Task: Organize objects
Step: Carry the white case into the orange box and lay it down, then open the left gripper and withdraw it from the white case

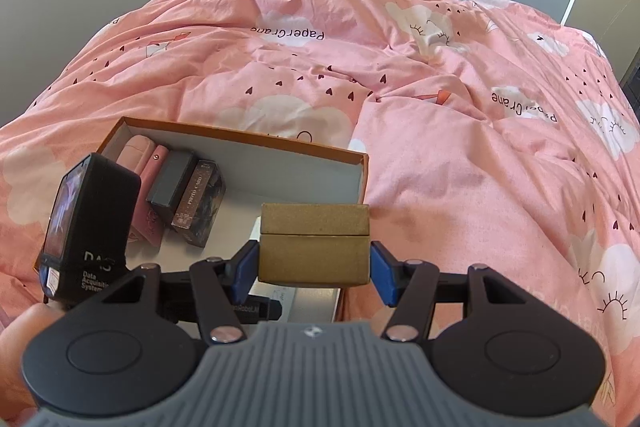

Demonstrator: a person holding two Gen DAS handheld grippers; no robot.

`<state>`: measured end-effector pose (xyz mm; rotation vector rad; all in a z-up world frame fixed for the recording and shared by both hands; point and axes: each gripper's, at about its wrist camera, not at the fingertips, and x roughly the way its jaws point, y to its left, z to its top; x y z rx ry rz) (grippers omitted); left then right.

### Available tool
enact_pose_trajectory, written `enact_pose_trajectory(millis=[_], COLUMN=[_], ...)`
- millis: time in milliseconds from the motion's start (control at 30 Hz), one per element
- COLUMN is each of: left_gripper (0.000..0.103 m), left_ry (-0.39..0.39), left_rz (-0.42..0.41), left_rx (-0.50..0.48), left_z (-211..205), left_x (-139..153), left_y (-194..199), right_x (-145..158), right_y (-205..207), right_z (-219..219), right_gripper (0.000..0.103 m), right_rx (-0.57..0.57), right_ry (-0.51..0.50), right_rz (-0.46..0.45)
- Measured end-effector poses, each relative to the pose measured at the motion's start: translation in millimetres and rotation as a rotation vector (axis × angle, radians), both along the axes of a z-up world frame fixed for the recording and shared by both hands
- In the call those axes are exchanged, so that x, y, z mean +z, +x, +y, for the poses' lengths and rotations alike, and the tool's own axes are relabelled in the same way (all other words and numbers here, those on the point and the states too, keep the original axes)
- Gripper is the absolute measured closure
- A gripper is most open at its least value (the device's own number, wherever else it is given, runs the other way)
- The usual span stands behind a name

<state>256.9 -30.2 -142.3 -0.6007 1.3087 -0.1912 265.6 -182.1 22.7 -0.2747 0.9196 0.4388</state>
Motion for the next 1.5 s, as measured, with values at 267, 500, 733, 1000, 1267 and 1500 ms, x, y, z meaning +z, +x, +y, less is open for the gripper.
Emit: enact_pose_trajectory(millis=[267,500,733,1000,1267,1500], left_gripper=[0.054,0.054,0.069,0.059,0.068,0.073], left_ry=[0.126,0.234,0.212,0.224,0.141,0.155], left_rz=[-0.036,-0.059,-0.016,0.028,0.018,-0.023], left_rx=[-0.062,-0.089,-0.108,-0.092,-0.153,-0.241], left_z=[2.2,8.7,11.5,23.5,11.5,-4.7], left_x=[19.3,30.8,19.9,13.9,9.3,12.6], left_y=[-9.5,-19.2,-15.1,-15.1,-15.4,-16.1], right_x=[4.7,15.3,11.5,11.5,12.1,12.6], right_y=[-3.4,-6.0,-5.5,-7.2,-4.0,-1.6], right_z=[-2.1,-7.0,-5.5,-7.2,-13.9,-16.6], right_gripper=[0.043,0.043,0.043,0.043,0.043,0.043], right_rx=[0.005,0.003,0.008,0.010,-0.010,-0.020], right_ry=[0.004,0.017,0.016,0.016,0.016,0.019], right_rz=[-0.013,-0.041,-0.031,-0.031,-0.030,-0.028])
